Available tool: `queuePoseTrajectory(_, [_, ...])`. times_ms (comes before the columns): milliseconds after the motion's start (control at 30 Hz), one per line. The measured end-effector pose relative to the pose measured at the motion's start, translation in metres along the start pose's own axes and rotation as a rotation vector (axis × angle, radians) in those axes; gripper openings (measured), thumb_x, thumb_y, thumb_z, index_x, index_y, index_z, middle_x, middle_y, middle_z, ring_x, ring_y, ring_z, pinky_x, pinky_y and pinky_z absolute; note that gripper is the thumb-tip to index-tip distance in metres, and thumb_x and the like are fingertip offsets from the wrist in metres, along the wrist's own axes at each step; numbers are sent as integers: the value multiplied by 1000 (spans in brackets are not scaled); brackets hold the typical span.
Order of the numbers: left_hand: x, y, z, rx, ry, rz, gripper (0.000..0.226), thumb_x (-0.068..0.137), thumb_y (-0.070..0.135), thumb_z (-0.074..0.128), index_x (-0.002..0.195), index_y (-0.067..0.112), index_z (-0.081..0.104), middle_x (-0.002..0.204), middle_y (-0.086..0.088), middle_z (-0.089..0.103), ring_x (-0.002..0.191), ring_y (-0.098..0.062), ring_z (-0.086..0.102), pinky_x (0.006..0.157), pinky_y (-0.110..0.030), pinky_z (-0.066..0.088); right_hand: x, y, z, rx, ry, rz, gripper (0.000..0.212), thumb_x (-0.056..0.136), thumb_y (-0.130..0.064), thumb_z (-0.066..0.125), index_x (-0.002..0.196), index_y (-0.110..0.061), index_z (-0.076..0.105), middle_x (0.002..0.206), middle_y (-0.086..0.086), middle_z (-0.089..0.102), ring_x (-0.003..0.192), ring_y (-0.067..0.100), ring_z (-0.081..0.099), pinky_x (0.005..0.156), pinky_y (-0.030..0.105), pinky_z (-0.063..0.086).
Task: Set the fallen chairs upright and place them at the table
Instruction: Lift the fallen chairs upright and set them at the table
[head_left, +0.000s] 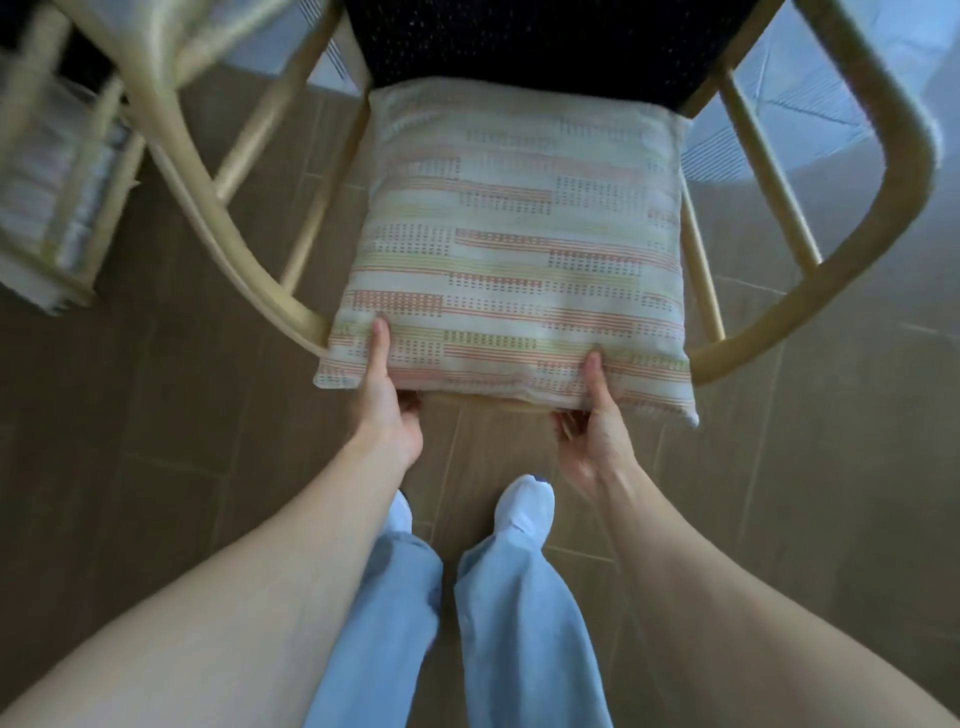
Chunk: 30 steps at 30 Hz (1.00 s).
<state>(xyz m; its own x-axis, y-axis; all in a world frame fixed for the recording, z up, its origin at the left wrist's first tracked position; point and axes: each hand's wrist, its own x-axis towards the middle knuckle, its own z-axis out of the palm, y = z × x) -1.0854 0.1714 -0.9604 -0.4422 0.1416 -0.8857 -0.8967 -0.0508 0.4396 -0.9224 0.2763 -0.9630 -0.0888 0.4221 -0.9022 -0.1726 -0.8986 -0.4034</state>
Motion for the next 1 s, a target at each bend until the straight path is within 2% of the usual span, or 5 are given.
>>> queuePoseTrajectory(267, [-99, 81, 24, 31, 121, -37, 42, 74, 46, 85, 95, 23, 56, 101, -1, 71, 100, -22, 67, 94, -40, 54, -112, -47, 56, -38, 133, 24, 70, 75, -51, 83, 129, -17, 54, 107, -1, 69, 96, 15, 62, 80, 29, 49])
queuePoseTrajectory(500, [-154, 144, 47, 139, 112, -83, 64, 74, 49, 84, 116, 19, 46, 97, -6, 61, 89, -28, 62, 91, -51, 54, -183, -88, 97, -86, 201, 22, 92, 71, -55, 85, 144, -15, 46, 128, 7, 63, 112, 26, 59, 96, 40, 51])
queuePoseTrajectory(633, [-192, 186, 60, 183, 101, -106, 65, 74, 50, 84, 117, 19, 47, 97, -8, 62, 83, -29, 64, 53, -42, 56, -222, -110, 124, -119, 236, 35, 91, 72, -58, 84, 142, -13, 48, 126, 7, 61, 113, 27, 59, 100, 45, 53])
queuePoseTrajectory(700, [-208, 206, 67, 208, 97, -122, 63, 74, 50, 84, 116, 19, 49, 100, -10, 64, 85, -31, 66, 47, -42, 56, -239, -121, 136, -149, 246, 49, 88, 73, -60, 82, 141, -14, 50, 123, 6, 61, 112, 27, 59, 94, 42, 55])
queuePoseTrajectory(1000, [-247, 291, 138, 243, 64, -79, 68, 78, 44, 82, 132, 18, 51, 116, -13, 63, 98, -38, 65, 68, -61, 59, -282, -198, 204, -261, 262, 62, 65, 73, -54, 85, 117, -19, 55, 120, 8, 63, 91, 26, 61, 58, 36, 49])
